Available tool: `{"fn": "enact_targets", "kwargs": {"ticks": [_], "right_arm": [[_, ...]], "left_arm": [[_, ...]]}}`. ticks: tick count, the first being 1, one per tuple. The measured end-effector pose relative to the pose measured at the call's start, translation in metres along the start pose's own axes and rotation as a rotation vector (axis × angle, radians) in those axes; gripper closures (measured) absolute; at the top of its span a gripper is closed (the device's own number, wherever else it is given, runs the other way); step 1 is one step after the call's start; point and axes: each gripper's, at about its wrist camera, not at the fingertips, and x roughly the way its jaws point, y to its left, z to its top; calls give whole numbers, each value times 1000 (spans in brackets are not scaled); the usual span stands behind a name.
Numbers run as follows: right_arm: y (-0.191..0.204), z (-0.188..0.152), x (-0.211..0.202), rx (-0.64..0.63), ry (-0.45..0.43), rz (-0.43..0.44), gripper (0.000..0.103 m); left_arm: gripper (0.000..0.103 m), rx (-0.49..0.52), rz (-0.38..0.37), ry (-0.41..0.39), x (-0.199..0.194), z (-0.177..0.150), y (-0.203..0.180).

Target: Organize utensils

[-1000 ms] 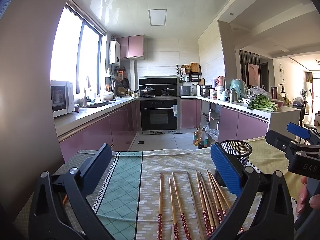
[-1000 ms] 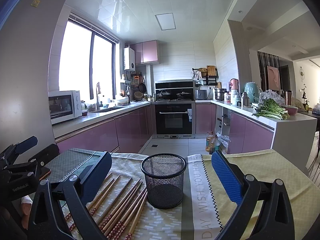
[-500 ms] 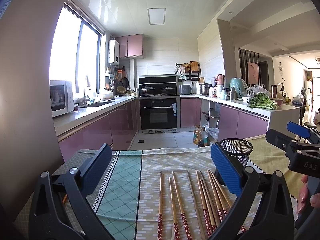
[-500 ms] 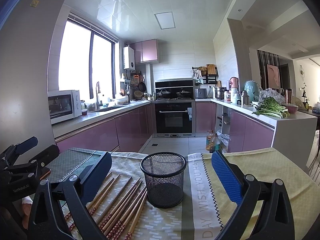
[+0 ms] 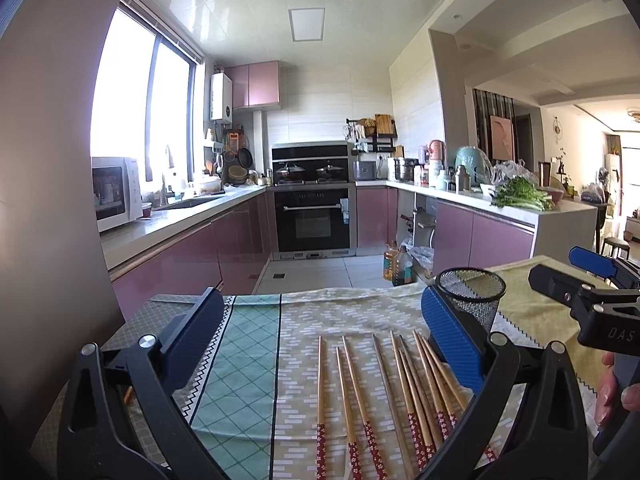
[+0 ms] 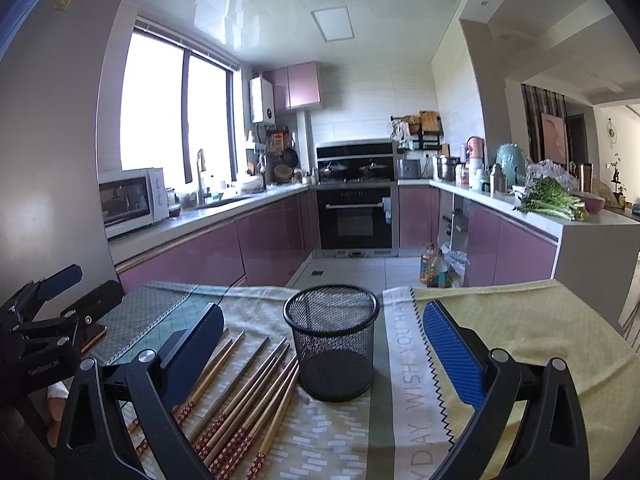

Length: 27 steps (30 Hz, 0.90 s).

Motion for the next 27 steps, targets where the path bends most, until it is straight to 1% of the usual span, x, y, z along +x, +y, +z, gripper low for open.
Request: {"fn": "enact_targets", "kwargs": {"ticks": [2,3,4,5,7,8,9,11,12,13,14,16,17,18,19,20,22,25,27], "right_arm": [[3,-6,11,-12,76,24,8],[5,-11,20,-23,130,35,10],[7,-15,27,-31,173,39,15],[8,-19,34,-35,217,47,21],[10,-29,48,-38,303,66,30],[12,-34,54,-41,339,74,33],[14,-38,59,-43,370,84,35],[17,-42,65,-44,414,111,39],[19,-45,69,-47,442,120,40],[20,-49,72,-50,463,124,42],[24,-53,75,-52,478,126,47],[27,-57,81,-51,516,133,50],[28,-58,84,-51,532,133,53],[29,-59,87,-51,550,130,54],[29,-60,90,-49,567,129,58],[28,-61,92,-43,584,130,61],[27,-59,93,-41,589,128,65],[27,-57,97,-58,599,108,72],[28,-56,101,-71,604,104,72]], "left_arm": [[6,37,-8,39,8,-1,3],[6,44,-9,62,13,-2,6],[6,52,-8,65,19,-2,7],[6,61,-16,108,26,-4,10],[6,60,-13,159,42,-9,16],[9,66,-20,188,49,-11,19],[14,53,-22,179,56,-16,21],[17,46,-51,252,71,-25,25],[21,48,-62,259,81,-31,25],[25,51,-68,287,87,-36,24],[28,57,-82,318,93,-43,23],[33,41,-137,425,102,-54,19],[37,43,-145,437,105,-58,18],[37,47,-158,456,109,-61,16],[37,26,-190,522,107,-63,13],[40,36,-193,535,111,-66,11],[45,27,-220,594,116,-67,8],[58,27,-239,645,128,-70,7],[64,20,-254,672,136,-71,8]]}}
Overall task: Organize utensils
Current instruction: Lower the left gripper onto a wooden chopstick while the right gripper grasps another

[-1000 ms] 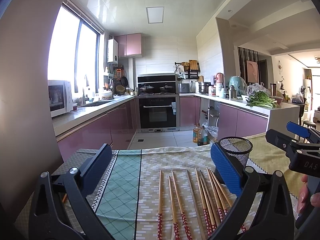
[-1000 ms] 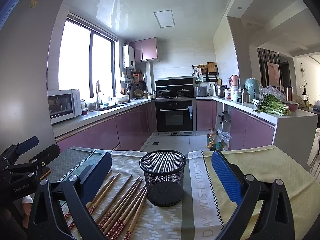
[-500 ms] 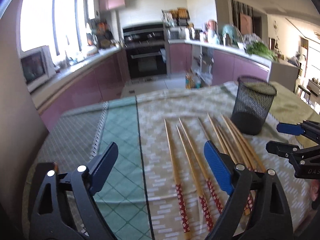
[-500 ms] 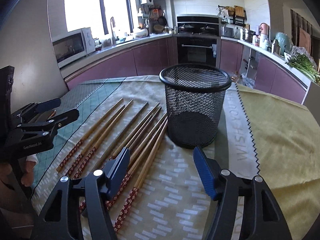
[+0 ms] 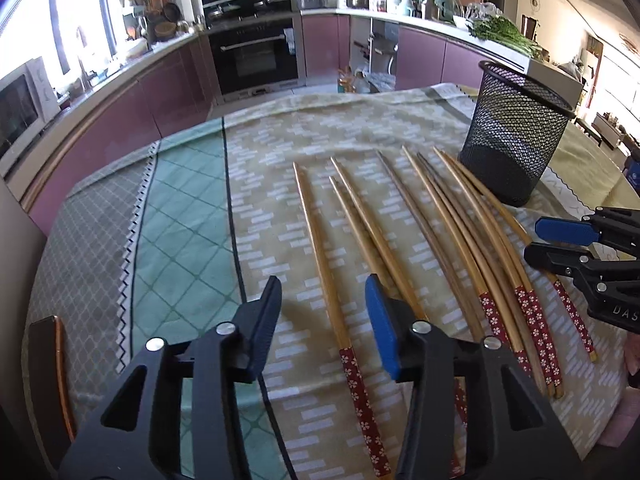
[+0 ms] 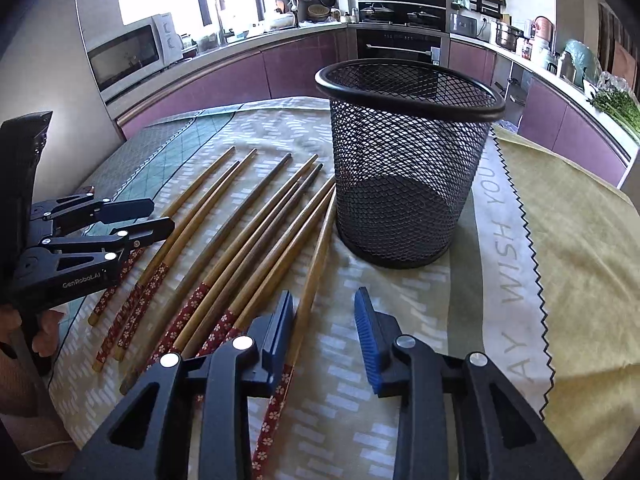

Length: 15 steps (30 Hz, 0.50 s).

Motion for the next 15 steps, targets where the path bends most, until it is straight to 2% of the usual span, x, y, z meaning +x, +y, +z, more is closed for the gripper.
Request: {"fn": "enact_targets", "kwargs": {"ticks": [7,9,12,13,15], "right_arm": [[3,17,16,-22,16,14,68],[5,20,20,-32,14,7,68],[3,22,21,-12,10,12,79],[0,22,21,4,8,21,89],[-5,22,20,30,13,53,95]], "left_arm": [[73,1,-23,1,18,20,4],[80,4,-20,0,21,23,3],[91,-7,-28,-6,22,23,0],[93,-14,-34,-8,22,23,-1],[95,-30,-36,-11,22,24,-2]]}}
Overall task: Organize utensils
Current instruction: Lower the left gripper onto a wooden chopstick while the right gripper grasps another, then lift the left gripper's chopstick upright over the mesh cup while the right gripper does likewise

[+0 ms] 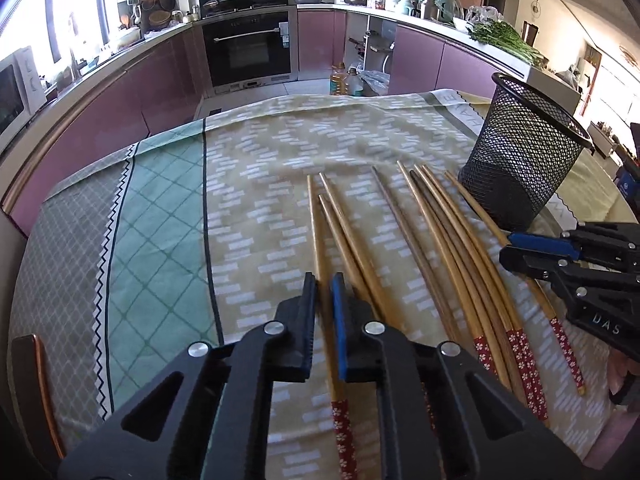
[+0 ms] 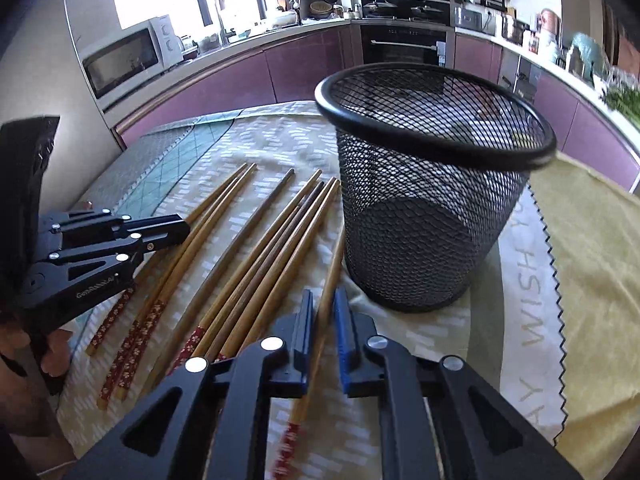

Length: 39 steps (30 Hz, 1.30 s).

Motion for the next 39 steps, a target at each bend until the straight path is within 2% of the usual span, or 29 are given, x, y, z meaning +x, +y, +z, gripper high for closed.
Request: {"fn": "enact_targets", "kwargs": {"ticks": [5,10,18,25,31,39], "right_arm": [[-6,-4,-11,25,-21,55,97],[-7,-4,-33,22,-70,121,97],[-14,10,-86,35,-222,207,97],[-19,25,-123,15,-350,226,97],[-29,52,-152,-2,-438,215,97],[-45,85,-170,-8,-555,146,97]], "left_arm": [[95,-34,-15,-18,-11,-3,2],[95,-42,-81,-64,-38,-2,3],[95,-47,-224,-213,-100,13,-3],[95,-44,-330,-355,-144,31,-14],[95,-62,-402,-455,-151,67,-29],[95,-76,-396,-553,-137,124,-56]]}}
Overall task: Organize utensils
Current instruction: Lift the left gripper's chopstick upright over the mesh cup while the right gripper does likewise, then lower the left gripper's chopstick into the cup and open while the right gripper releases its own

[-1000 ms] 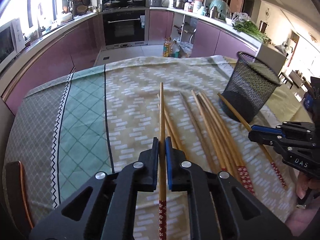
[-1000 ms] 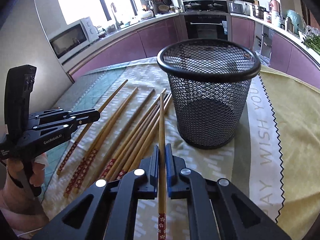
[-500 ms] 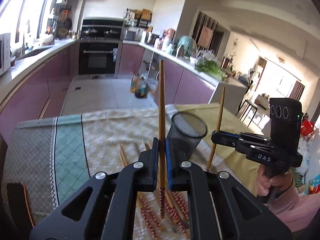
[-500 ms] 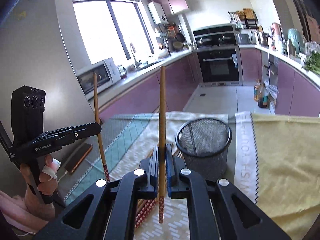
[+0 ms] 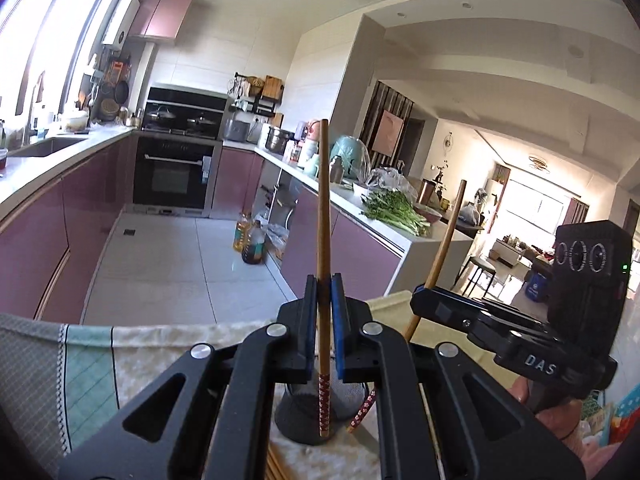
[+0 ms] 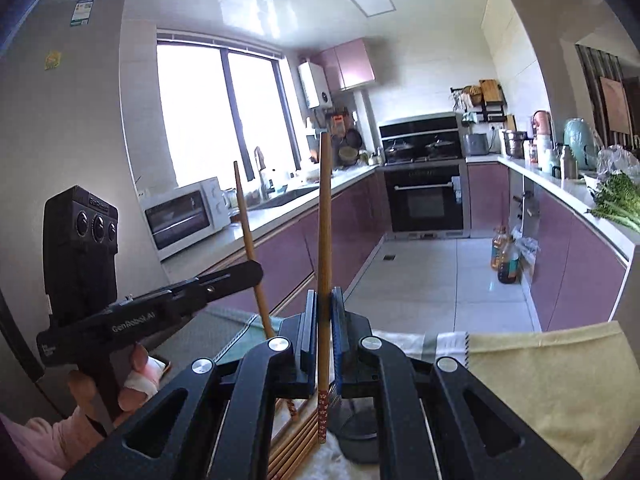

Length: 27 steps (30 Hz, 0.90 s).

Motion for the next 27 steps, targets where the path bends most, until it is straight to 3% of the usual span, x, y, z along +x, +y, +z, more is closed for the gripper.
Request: {"fn": "enact_targets", "kwargs": {"ticks": [6,15,18,21,23,27], "right_arm": [[-17,2,19,0,9,-49,97],[-38,-39,72,40,267,-74,97],[-39,-46,81,59,302,-84,95],[-43,-47,86,84,297,-98,94],[-43,-48,85,97,288,-103,85],[-40,-49,75,100,250,-116,82]], "left_arm": [[95,-6,22,9,38,-2,-5],[95,63,44,234,99,-53,-3],[94,68,53,285,111,-64,1],[83,77,62,290,107,-72,6],[69,84,70,269,97,-71,9],[61,119,108,220,70,-67,12]]}}
